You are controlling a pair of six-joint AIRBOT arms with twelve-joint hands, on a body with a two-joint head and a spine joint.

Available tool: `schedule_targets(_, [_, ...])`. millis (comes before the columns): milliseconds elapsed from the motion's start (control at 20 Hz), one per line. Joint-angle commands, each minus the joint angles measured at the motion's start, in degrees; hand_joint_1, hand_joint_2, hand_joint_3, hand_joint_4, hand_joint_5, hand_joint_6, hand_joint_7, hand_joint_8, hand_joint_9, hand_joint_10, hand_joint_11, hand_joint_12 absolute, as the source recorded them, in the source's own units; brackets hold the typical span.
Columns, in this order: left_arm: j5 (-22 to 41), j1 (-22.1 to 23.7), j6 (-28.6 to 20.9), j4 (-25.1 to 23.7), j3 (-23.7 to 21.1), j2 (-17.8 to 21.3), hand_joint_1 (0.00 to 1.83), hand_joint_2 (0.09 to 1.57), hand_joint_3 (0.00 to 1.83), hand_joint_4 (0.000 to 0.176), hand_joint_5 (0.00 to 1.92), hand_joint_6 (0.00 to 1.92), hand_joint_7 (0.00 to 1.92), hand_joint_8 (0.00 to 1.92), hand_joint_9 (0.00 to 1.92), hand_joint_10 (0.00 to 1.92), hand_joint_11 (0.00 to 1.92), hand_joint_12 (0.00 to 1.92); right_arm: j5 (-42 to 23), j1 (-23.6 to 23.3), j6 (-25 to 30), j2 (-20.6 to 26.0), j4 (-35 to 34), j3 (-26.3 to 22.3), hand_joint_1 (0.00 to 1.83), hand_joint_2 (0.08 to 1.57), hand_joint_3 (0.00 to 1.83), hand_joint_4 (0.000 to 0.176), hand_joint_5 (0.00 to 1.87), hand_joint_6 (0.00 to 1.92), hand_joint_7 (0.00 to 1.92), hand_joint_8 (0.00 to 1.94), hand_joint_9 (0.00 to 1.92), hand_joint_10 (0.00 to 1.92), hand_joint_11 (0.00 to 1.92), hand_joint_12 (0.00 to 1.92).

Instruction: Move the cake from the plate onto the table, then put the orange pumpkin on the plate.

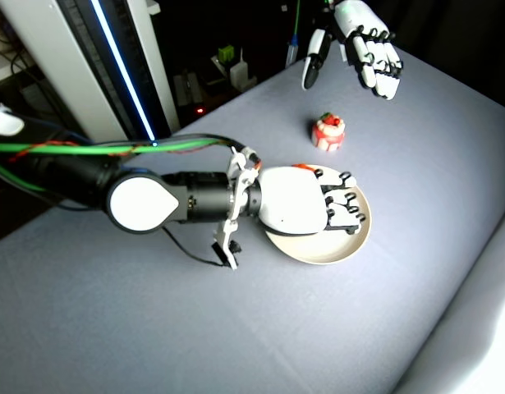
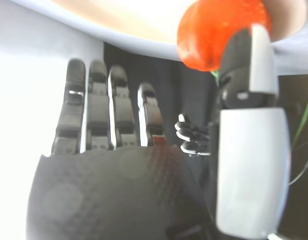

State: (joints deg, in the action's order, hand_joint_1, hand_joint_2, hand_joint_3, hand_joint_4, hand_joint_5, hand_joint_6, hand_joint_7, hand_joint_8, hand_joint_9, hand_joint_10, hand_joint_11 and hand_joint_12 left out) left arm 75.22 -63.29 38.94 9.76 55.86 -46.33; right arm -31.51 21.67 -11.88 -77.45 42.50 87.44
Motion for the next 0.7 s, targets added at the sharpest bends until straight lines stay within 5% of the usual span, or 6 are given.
schedule_targets(0, [8.1, -0.1, -0.3, 1.1, -0.2, -0.2, 0.85, 0.83, 0.0, 0.064, 0.0, 0.0, 0.06, 0.0, 0.11, 0.0, 0.0, 0.85, -8.7, -0.4, 0.1, 2.5, -5.8, 0.3, 0.82, 0.87, 0.0, 0.174, 0.0, 0.0, 0.0, 0.0, 0.01, 0.0, 0.0, 0.03])
schedule_targets(150, [8.9, -1.3, -0.4, 1.8, -0.7, 0.0, 0.85, 0.84, 0.0, 0.109, 0.0, 0.0, 0.03, 0.0, 0.07, 0.0, 0.0, 0.73, -15.3, 1.4, -0.7, 7.6, -12.1, -2.7, 0.64, 0.86, 0.0, 0.176, 0.0, 0.0, 0.0, 0.0, 0.0, 0.0, 0.05, 0.03])
schedule_targets(400, [12.7, -4.6, -2.8, 4.5, -1.0, 0.1, 0.88, 0.83, 0.0, 0.139, 0.0, 0.0, 0.0, 0.0, 0.06, 0.0, 0.0, 0.81, -26.8, 6.8, -5.8, 13.8, -22.7, -8.3, 0.89, 0.89, 0.01, 0.092, 0.0, 0.0, 0.0, 0.0, 0.0, 0.0, 0.0, 0.0])
schedule_targets(550, [15.8, -6.5, -4.0, 6.3, -0.9, -0.1, 0.88, 0.86, 0.01, 0.123, 0.0, 0.0, 0.0, 0.0, 0.04, 0.0, 0.0, 0.85, -36.2, 12.6, -6.5, 17.3, -29.0, -11.9, 0.88, 0.88, 0.0, 0.173, 0.05, 0.0, 0.04, 0.02, 0.05, 0.0, 0.0, 0.19])
schedule_targets(600, [16.7, -6.8, -4.2, 6.6, -0.9, -0.2, 0.77, 0.88, 0.01, 0.123, 0.0, 0.0, 0.05, 0.01, 0.1, 0.03, 0.0, 1.25, -40.3, 15.0, -6.6, 18.4, -31.6, -13.3, 0.82, 1.0, 0.0, 0.038, 0.15, 0.01, 0.19, 0.02, 0.21, 0.01, 0.0, 0.59])
schedule_targets(650, [17.6, -6.8, -4.6, 6.8, -0.8, -0.2, 0.67, 0.88, 0.01, 0.061, 0.0, 0.0, 0.13, 0.04, 0.17, 0.07, 0.0, 1.61, -44.5, 17.8, -6.9, 19.3, -34.2, -14.5, 0.78, 1.04, 0.0, 0.034, 0.17, 0.01, 0.27, 0.02, 0.28, 0.02, 0.0, 0.78])
